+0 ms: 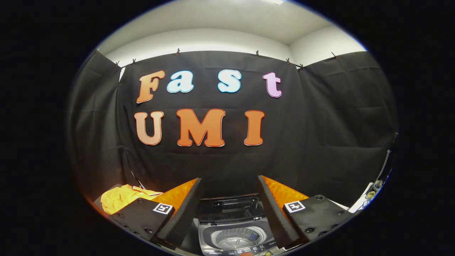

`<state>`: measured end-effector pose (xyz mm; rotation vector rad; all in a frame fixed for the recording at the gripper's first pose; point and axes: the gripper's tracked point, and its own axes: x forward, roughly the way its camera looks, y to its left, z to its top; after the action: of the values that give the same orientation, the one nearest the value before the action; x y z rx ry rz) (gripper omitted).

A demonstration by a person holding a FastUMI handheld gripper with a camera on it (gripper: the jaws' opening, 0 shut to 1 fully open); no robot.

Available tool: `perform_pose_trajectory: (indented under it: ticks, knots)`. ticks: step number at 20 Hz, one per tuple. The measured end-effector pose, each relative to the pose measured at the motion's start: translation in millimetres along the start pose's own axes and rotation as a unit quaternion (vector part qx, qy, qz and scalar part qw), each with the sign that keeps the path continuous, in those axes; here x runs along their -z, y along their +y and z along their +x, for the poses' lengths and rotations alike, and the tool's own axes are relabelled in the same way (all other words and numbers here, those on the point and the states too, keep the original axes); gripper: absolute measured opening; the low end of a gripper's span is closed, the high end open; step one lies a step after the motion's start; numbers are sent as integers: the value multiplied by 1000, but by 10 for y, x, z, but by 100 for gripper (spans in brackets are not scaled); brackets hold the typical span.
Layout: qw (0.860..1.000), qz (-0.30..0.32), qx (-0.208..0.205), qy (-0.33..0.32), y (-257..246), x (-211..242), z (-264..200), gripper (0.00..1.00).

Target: Put the clothes into the washing machine and then close the washing machine lid.

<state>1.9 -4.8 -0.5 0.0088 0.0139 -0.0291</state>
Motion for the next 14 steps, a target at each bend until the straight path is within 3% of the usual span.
perform_pose_trajectory:
  ticks: [6,14]
  knots:
    - [1000,-1,-28,3,421,-28,38,98]
    - [994,9,-106,22,1558,15,115,98]
